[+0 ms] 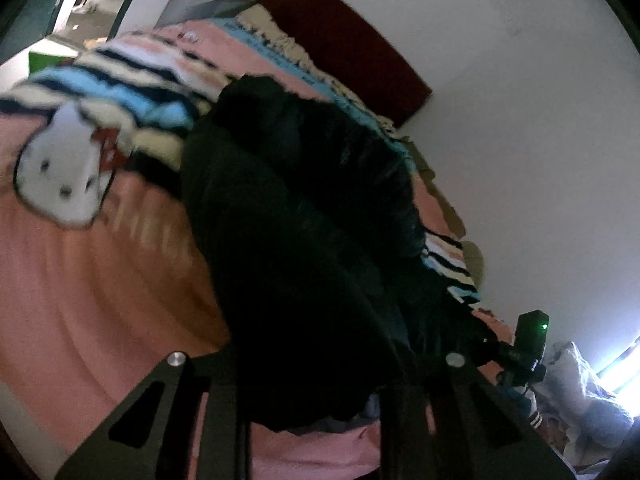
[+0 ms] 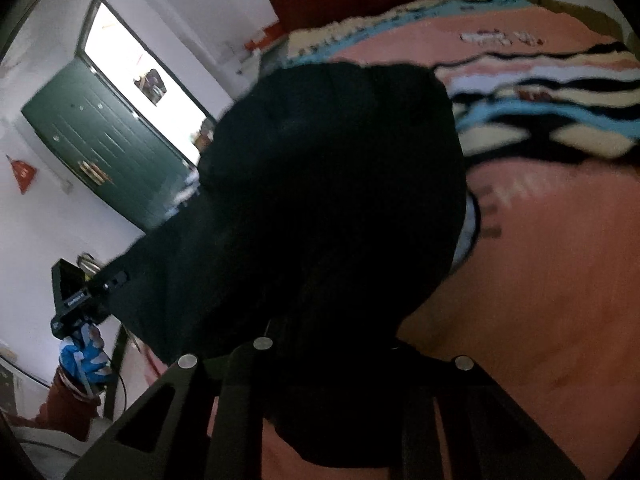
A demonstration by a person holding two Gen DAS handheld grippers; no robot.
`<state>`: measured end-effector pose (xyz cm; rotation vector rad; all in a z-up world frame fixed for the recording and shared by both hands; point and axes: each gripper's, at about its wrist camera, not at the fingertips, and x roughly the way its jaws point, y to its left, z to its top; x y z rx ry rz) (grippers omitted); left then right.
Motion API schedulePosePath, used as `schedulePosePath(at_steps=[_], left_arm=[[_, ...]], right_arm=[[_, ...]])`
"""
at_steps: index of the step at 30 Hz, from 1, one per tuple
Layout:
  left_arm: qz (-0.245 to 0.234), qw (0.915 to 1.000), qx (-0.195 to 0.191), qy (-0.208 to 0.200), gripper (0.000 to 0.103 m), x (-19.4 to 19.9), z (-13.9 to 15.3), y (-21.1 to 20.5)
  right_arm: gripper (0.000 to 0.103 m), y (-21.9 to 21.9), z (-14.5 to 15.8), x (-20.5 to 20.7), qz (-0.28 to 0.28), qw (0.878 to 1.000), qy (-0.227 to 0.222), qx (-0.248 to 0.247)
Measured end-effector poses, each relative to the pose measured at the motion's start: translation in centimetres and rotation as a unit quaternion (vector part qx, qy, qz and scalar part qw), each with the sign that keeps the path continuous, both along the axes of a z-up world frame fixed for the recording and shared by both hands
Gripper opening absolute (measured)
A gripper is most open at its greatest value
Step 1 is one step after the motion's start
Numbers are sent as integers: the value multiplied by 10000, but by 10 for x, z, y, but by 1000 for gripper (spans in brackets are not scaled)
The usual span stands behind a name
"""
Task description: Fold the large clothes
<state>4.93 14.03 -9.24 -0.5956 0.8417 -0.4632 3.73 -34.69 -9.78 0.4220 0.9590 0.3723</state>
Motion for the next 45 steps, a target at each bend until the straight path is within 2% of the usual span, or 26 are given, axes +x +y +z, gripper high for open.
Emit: schedulePosePath(at_steps=[6, 11, 17, 21, 26, 29, 35, 37, 41, 45], left_arm=[[-65, 9988, -350, -329, 19, 27, 44, 2], [71, 9975, -564, -415, 19, 65, 72, 8], [130, 9975, -444, -537, 19, 124, 100, -1], [291, 9979, -359, -448, 22, 179, 109, -7], [572, 9976, -363, -112, 22, 256, 96, -16], [613, 9979, -206, 14, 22, 301, 85, -26], [684, 9957, -102, 624, 30, 394, 35, -37], [692, 9944, -109, 793, 33, 416, 13, -39], [728, 9917, -401, 983, 34, 446, -27, -40], [609, 9922, -479, 976, 36, 455, -35, -42]], right_arm=[[18, -26, 36, 26, -265, 9972, -429, 551], [18, -39, 61, 57, -418, 9934, -647, 855], [18, -46, 70, 103, -598, 9896, -760, 1061], [19, -54, 68, 144, -935, 9864, -670, 1177], [19, -59, 56, 195, -1295, 9823, -487, 1266], [19, -60, 46, 231, -1500, 9797, -328, 1289], [20, -64, 15, 306, -1907, 9724, 20, 1347], [22, -64, 3, 331, -2012, 9713, 119, 1262], [24, -62, -20, 365, -2126, 9692, 264, 1213], [26, -59, -27, 382, -2097, 9715, 253, 1075]])
